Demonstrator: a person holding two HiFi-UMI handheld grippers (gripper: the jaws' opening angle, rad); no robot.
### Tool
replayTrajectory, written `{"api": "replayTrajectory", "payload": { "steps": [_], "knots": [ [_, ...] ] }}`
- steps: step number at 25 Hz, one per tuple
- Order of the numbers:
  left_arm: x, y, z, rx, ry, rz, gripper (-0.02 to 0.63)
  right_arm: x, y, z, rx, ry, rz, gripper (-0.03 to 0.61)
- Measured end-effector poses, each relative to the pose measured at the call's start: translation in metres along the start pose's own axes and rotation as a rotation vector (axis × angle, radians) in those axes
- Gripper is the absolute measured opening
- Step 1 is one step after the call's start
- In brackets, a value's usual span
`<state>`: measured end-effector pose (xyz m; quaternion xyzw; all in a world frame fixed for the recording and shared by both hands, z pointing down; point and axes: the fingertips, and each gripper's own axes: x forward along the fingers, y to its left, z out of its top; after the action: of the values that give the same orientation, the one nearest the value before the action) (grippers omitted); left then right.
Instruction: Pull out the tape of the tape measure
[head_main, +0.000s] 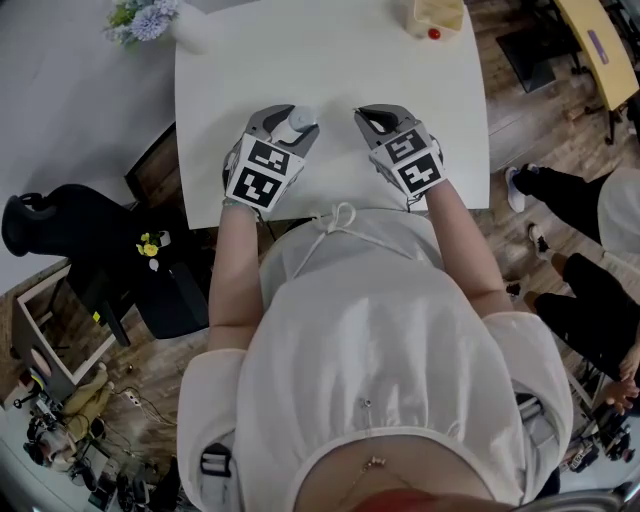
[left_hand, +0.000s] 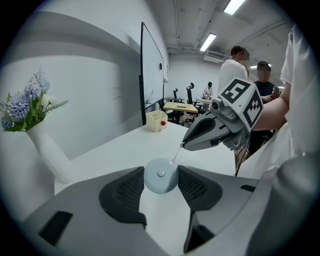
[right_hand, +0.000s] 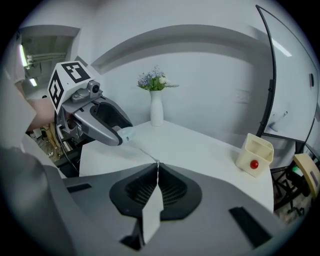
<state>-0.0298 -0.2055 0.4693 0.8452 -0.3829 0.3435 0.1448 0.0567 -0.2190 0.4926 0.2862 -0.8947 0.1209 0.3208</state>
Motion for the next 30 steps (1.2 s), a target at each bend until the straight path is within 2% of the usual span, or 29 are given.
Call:
{"api": "replayTrajectory", "payload": {
  "steps": [9, 18, 23, 30],
  "knots": [
    [-0.008, 0.016, 0.003, -0.030, -0.023, 0.044, 0.227, -0.022, -0.035, -0.012, 0.113, 0.010, -0.111, 0.013],
    [-0.007, 0.014, 0.006, -0.040, -0.025, 0.037, 0.227, -0.029, -0.044, -0.017, 0.145, 0.019, -0.153, 0.012],
    [-0.012, 0.029, -0.004, -0.035, 0.000, 0.089, 0.227, -0.034, -0.060, -0.026, 0.175, 0.043, -0.220, 0.012],
    [-0.020, 0.038, -0.005, -0.060, -0.012, 0.102, 0.227, -0.040, -0.074, -0.030, 0.187, 0.030, -0.253, 0.012]
  ]
}}
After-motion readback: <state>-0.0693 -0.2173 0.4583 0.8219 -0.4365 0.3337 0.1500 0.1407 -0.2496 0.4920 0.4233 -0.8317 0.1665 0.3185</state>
